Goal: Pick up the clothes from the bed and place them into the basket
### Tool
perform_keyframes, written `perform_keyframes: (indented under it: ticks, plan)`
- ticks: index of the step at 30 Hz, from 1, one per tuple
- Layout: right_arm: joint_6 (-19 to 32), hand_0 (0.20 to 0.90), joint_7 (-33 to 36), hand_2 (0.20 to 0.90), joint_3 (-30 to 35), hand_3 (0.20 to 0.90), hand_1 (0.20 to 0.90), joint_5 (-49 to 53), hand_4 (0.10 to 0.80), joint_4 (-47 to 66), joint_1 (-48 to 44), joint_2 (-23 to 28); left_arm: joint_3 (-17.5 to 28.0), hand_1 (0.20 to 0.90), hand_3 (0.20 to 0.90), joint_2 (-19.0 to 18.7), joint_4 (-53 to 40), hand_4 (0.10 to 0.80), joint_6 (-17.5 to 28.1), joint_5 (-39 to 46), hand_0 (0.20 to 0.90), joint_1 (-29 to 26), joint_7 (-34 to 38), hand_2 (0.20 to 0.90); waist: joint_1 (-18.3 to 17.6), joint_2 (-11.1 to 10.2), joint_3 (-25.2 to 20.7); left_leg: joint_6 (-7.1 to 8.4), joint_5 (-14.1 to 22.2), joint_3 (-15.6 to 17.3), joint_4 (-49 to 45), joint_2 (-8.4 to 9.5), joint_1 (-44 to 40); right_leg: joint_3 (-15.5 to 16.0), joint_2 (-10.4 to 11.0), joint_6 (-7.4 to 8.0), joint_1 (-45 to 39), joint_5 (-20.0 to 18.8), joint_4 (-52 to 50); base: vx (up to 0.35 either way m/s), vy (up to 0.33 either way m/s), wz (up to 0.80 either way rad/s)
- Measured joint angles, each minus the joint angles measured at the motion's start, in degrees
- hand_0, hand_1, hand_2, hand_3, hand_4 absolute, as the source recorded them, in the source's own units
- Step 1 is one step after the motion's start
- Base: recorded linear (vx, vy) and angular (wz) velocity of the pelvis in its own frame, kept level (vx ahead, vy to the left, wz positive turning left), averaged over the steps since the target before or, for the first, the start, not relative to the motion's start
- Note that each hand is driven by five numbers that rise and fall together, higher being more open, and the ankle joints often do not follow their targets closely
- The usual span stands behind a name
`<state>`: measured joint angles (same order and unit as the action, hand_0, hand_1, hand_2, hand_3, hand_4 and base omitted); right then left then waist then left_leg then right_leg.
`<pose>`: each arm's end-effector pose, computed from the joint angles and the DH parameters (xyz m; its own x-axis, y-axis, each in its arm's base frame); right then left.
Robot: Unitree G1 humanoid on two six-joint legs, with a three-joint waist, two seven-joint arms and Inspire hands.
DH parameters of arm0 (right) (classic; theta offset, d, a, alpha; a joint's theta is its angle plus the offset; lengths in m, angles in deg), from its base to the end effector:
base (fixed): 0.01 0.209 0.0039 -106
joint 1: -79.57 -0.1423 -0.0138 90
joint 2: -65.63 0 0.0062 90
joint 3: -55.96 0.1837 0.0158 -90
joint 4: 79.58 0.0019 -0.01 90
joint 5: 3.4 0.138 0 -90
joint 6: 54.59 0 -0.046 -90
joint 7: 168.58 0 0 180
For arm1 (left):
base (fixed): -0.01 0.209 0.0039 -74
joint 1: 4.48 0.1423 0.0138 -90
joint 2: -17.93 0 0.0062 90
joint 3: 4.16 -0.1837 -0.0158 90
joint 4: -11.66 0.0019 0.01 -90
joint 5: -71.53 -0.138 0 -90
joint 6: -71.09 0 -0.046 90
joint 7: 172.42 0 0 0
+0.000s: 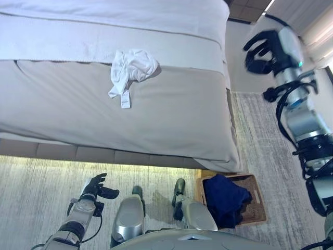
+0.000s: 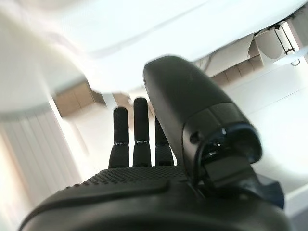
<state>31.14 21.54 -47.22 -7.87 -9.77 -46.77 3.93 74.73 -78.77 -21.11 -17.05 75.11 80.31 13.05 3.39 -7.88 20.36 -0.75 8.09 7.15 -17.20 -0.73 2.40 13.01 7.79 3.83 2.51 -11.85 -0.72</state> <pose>0.3016 -0.2548 0.1761 0.9539 -0.0851 0.2878 0.2767 0.6205 -0.7337 0.1424 0.2581 -0.0757 0.6408 0.2904 -0.7106 0.0722 0.8988 0.4323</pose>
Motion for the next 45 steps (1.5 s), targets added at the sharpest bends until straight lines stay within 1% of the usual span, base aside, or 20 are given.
perform_keyframes:
  ticks: [5,8,10,12,17,19,20,21,25,29,31,32,34,36,39,40,42,43,44,45]
  plan:
    - [-0.12,0.9,-1.31,0.9,3.62,0.9,0.9,8.56,0.8,0.28,10.78,-14.2,0.92,0.9,0.9,2.12,-1.52,0.8,2.36,7.52,0.9,-0.23,0.03,0.9,-1.08,0.16,-0.23,-0.38,0.24,2.52,1.82,-0.06,-2.37,-2.21,-0.19,-0.2,0.03,-1.34,-0.59,-0.004,0.031,-0.23]
    - [0.73,0.9,-1.93,0.9,3.28,0.9,0.9,12.6,0.8,0.38,19.84,-20.9,2.92,0.9,0.9,3.02,-2.32,0.8,2.53,11.06,0.9,-0.02,1.7,0.9,-2.48,0.66,-0.49,-1.05,-0.17,4.1,4.08,-0.14,-3.99,-4.36,-0.33,1.53,0.22,-2.88,-0.54,-0.01,-0.005,-0.26]
    - [0.89,0.9,-2.1,0.9,1.96,0.9,0.9,15.79,0.8,0.36,24.78,-22.57,3.71,0.9,0.9,3.15,-2.37,0.8,2.97,11.06,0.9,0.49,3.51,0.9,-4.12,1.1,-0.85,-1.51,-0.56,5.41,5.81,0.05,-5.33,-5.07,-0.47,1.8,0.37,-3.42,-0.54,0.015,0.01,-0.31]
    - [2.25,0.9,-3.64,0.9,1.16,0.9,0.9,19.13,0.8,0.63,29.93,-24.23,4.44,0.9,0.9,3.06,-2.39,0.8,3.02,11.1,0.9,1.98,5.18,0.9,-5.19,1.83,-1.95,-1.57,-1.77,6.99,8.99,0.16,-6.82,-7.21,-0.82,2.95,1.16,-4.31,-0.59,0.055,0.005,-0.43]
    - [4.09,0.9,-8.42,0.9,1.27,0.9,0.9,28.86,0.8,0.71,41.02,-27.94,5.64,0.9,0.9,3.26,-5.2,0.8,3.3,12.73,0.9,5.33,6.65,0.9,-9.33,3.48,-4.11,-1.19,-5.31,9.57,18.69,0.83,-12.39,-9.48,-2.13,3.19,1.39,-4.18,-0.02,0.096,-0.008,-0.31]
    - [4.45,0.9,-8.69,0.9,0.95,0.9,0.9,29.15,0.8,0.54,43.65,-29.44,6.32,0.9,0.9,3.19,-8.48,0.8,3.55,13.55,0.9,5.75,6.87,0.9,-9.98,3.15,-5.31,-0.91,-6.45,10.24,21.37,1.64,-13.3,-9.43,-1.78,5.16,1.17,-0.89,1.04,0.082,-0.01,-0.22]
    - [4.45,0.9,-8.66,0.9,0.9,0.9,0.9,29.07,0.8,0.47,44.46,-29.99,6.57,0.9,0.9,3.17,-9.85,0.8,3.83,14.04,0.9,5.68,7.08,0.9,-9.92,2.48,-6.18,-0.83,-6.96,10.53,22.04,2.65,-13.71,-9.49,-1.18,3.72,0.86,2.17,1.83,0.085,-0.029,-0.15]
    - [4.45,0.9,-8.66,0.9,0.88,0.9,0.9,28.69,0.8,0.14,44.4,-30.03,6.49,0.9,0.9,3.34,-11.0,0.8,3.93,14.67,0.9,5.48,7.26,0.9,-10.11,2.83,-6.35,-0.54,-7.18,10.59,22.25,2.62,-13.94,-9.51,-1.32,2.42,0.58,3.02,2.19,0.096,-0.06,-0.1]
    - [4.65,0.9,-8.74,0.9,-0.76,0.9,0.9,26.86,0.8,-0.2,44.08,-29.11,6.43,0.9,0.9,3.28,-14.2,0.8,4.72,15.35,0.9,4.56,6.97,0.9,-9.76,3.96,-8.08,-0.05,-7.46,10.76,22.27,1.66,-14.08,-9.19,-2.69,2.37,-0.23,3.1,4.0,0.091,-0.084,-0.04]
    - [5.76,0.9,-9.32,0.9,-3.55,0.9,0.9,25.05,0.8,-2.37,40.58,-28.77,6.05,0.9,0.9,3.42,-14.81,0.8,4.65,16.49,0.9,4.58,6.4,0.9,-9.52,4.58,-8.45,0.5,-7.75,11.5,22.25,-0.03,-14.18,-7.18,-3.54,2.1,-0.48,3.91,4.35,0.142,-0.138,-0.07]
    - [6.0,0.9,-9.16,0.9,-4.7,0.9,0.9,23.06,0.8,-2.66,39.85,-28.18,5.04,0.9,0.9,4.22,-14.69,0.8,4.65,16.43,0.9,4.66,6.43,0.9,-9.13,5.02,-8.79,0.99,-7.5,10.83,21.78,-0.19,-14.34,-7.1,-4.08,0.69,-0.46,4.02,3.45,0.29,-0.254,0.1]
    - [6.02,0.9,-9.19,0.9,-4.87,0.9,0.9,22.93,0.8,-2.68,39.79,-27.82,4.2,0.9,0.9,4.45,-14.62,0.8,4.65,16.44,0.9,4.77,6.42,0.9,-9.01,5.43,-8.99,1.46,-7.28,10.62,21.27,-1.01,-14.27,-7.1,-4.39,0.3,-0.76,4.27,3.44,0.303,-0.251,0.09]
    - [6.02,0.9,-9.18,0.9,-4.9,0.9,0.9,22.73,0.8,-3.19,39.89,-27.59,4.15,0.9,0.9,5.22,-13.97,0.8,4.66,16.56,0.9,4.81,6.48,0.9,-8.98,5.73,-9.04,1.36,-6.82,9.24,19.17,-1.63,-14.12,-6.66,-4.46,-0.77,-1.99,4.97,3.01,0.246,-0.242,0.21]
    - [6.02,0.9,-8.54,0.9,-4.9,0.9,0.9,21.32,0.8,-3.66,40.29,-27.25,4.16,0.9,0.9,6.21,-13.02,0.8,4.66,16.71,0.9,4.71,6.47,0.9,-9.2,6.15,-9.14,1.38,-6.66,6.78,16.32,-2.42,-13.44,-5.68,-4.71,-2.27,-2.68,6.38,1.38,0.194,-0.247,0.36]
    - [5.98,0.9,-7.84,0.9,-4.9,0.9,0.9,20.03,0.8,-4.92,39.52,-26.71,4.2,0.9,0.9,7.05,-12.87,0.8,4.7,16.65,0.9,4.43,6.49,0.9,-8.85,6.17,-9.23,2.38,-6.71,2.95,6.74,-2.39,-8.42,-6.11,-4.2,-2.99,-1.97,8.65,-0.88,0.127,-0.218,0.21]
    - [5.98,0.9,-7.87,0.9,-4.91,0.9,0.9,19.86,0.8,-5.59,38.8,-26.64,4.2,0.9,0.9,7.07,-12.54,0.8,4.72,16.64,0.9,4.15,6.51,0.9,-8.77,5.98,-9.25,4.25,-7.89,1.93,2.74,-2.17,-6.05,-6.23,-3.64,-3.01,-1.62,9.01,-1.57,0.07,-0.218,0.06]
    - [5.99,0.9,-7.43,0.9,-5.02,0.9,0.9,18.76,0.8,-6.07,37.31,-26.32,4.27,0.9,0.9,6.93,-10.72,0.8,5.91,16.65,0.9,2.6,6.54,0.9,-8.08,5.28,-9.03,9.0,-10.97,-1.79,-7.23,-1.54,0.04,-6.87,-2.69,-4.87,1.14,11.09,-5.99,0.061,-0.212,0.04]
    - [6.1,0.9,-7.01,0.9,-5.14,0.9,0.9,18.71,0.8,-6.74,36.29,-26.2,4.16,0.9,0.9,6.54,-10.38,0.8,6.16,16.68,0.9,1.97,6.61,0.9,-7.72,4.42,-8.94,9.74,-13.04,-3.16,-15.09,-1.11,4.5,-7.64,-1.55,-5.27,2.48,12.22,-7.07,0.097,-0.108,-0.09]
    - [6.54,0.9,-6.24,0.9,-5.33,0.9,0.9,18.73,0.8,-8.01,35.38,-26.03,4.18,0.9,0.9,6.64,-9.91,0.8,6.46,16.66,0.9,1.73,6.45,0.9,-7.35,4.81,-8.97,8.27,-18.42,-3.75,-18.79,-1.16,7.76,-8.11,-2.27,-4.02,2.01,13.07,-5.52,0.159,-0.036,-0.22]
    - [7.01,0.9,-5.73,0.9,-5.34,0.9,0.9,18.76,0.8,-9.63,34.26,-25.92,4.15,0.9,0.9,6.89,-9.31,0.8,7.36,16.67,0.9,1.58,6.48,0.9,-6.74,5.61,-8.85,5.84,-22.64,-4.36,-19.95,-2.98,10.19,-8.44,-3.96,-3.36,1.98,14.42,-7.44,0.155,0.024,-0.37]
